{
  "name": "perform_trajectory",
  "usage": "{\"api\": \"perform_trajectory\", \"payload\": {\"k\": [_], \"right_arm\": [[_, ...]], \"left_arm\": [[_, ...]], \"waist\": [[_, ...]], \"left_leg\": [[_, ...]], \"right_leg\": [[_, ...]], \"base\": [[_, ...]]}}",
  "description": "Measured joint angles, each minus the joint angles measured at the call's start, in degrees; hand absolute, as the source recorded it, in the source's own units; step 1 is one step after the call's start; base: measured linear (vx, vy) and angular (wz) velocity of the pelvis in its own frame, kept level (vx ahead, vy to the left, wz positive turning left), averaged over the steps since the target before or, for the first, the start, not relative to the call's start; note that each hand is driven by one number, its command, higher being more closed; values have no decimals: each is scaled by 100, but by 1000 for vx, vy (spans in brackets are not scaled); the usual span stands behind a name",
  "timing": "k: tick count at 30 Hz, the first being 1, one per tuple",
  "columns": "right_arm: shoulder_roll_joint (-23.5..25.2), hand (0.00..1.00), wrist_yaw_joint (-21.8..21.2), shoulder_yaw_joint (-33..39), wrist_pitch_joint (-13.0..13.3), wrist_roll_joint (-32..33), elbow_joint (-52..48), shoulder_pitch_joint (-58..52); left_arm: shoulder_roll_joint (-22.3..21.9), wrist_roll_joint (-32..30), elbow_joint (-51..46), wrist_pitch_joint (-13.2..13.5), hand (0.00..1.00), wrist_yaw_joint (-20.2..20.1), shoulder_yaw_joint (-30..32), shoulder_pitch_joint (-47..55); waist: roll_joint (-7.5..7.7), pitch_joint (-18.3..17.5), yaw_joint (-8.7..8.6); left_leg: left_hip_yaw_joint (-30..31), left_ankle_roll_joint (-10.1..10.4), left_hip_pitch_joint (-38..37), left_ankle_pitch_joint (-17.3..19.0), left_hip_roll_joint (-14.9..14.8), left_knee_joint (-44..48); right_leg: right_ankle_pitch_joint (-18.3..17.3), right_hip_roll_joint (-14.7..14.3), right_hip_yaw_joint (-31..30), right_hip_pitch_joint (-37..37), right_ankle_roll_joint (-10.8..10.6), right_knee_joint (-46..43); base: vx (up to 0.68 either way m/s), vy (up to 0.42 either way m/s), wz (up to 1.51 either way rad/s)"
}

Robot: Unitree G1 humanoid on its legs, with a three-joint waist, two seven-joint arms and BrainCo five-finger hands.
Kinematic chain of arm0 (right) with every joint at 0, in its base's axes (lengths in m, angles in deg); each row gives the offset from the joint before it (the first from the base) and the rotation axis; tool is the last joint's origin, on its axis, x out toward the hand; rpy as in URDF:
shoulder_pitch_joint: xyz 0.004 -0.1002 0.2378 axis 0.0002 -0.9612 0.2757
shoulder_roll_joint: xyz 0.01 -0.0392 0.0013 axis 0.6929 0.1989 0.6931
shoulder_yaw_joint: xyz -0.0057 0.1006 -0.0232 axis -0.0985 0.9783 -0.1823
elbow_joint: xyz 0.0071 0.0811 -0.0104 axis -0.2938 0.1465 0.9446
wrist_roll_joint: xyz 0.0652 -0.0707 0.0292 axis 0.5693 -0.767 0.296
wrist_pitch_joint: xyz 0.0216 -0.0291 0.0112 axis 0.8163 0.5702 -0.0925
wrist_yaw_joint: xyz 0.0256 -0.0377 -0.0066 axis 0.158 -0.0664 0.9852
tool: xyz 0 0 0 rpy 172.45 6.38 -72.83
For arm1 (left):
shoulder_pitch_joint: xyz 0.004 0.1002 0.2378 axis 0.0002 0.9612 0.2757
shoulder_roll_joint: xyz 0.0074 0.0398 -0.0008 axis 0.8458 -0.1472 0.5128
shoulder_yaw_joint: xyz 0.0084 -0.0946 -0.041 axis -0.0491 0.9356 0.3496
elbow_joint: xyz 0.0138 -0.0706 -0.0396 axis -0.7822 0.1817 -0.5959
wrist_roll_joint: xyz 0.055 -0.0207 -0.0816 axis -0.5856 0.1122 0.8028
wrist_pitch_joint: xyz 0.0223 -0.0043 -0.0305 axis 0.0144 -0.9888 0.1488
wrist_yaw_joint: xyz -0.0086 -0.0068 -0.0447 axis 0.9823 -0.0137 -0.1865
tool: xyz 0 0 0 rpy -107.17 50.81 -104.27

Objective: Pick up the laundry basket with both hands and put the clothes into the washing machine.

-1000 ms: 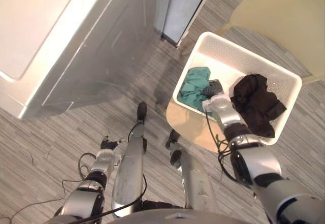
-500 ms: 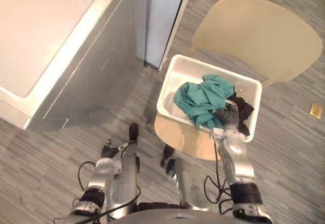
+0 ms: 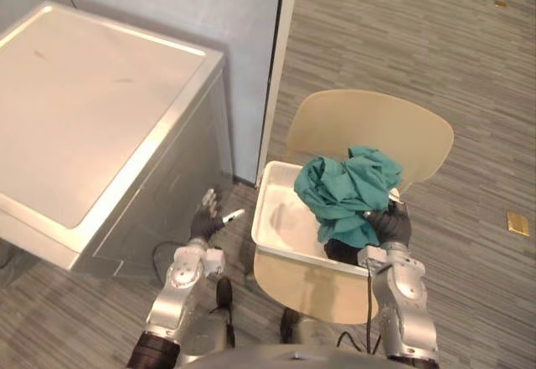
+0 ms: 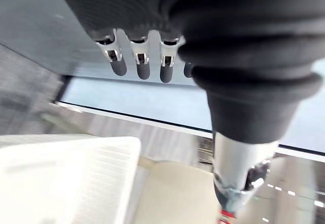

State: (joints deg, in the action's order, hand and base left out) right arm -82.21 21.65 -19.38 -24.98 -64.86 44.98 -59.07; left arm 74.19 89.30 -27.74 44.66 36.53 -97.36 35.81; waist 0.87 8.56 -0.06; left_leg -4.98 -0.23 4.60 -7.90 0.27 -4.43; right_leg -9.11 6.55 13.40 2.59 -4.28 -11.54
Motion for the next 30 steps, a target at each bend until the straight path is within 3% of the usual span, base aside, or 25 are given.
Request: {"api": "perform_trajectory", "payload": {"k": [4, 7, 21, 30], "right_arm": [[-9, 100, -96, -41, 25, 6, -159, -156], [-17, 100, -146, -193, 28, 53, -318, -160], [-80, 100, -296, -619, 37, 104, -480, -170], [-84, 100, -271, -583, 56, 107, -761, -214]], "left_arm": [[-5, 200, -590, 177, 0, -2, -106, -284], [8, 246, -833, 253, 0, -29, -300, -436], [114, 282, -732, 248, 0, -389, -1345, -568], [125, -240, -369, 232, 0, -389, -1608, -638]], "waist": [[-188, -387, -87], [-257, -488, -138], [-307, -905, -237], [-336, -1077, -280]], "left_leg": [[-190, -10, -177, 94, -13, -1], [-318, -13, -245, 120, -44, -1], [-597, 11, -335, 150, -95, -4], [-593, 26, -365, 138, -87, -39]], "right_leg": [[136, -36, -185, -206, -27, 257], [243, -77, -343, -255, -30, 368], [478, -152, -668, -262, -45, 580], [495, -125, -669, -297, -44, 581]], "base": [[50, 1, -24], [-1, 12, -26], [-26, 14, -12], [0, 0, 0]]}}
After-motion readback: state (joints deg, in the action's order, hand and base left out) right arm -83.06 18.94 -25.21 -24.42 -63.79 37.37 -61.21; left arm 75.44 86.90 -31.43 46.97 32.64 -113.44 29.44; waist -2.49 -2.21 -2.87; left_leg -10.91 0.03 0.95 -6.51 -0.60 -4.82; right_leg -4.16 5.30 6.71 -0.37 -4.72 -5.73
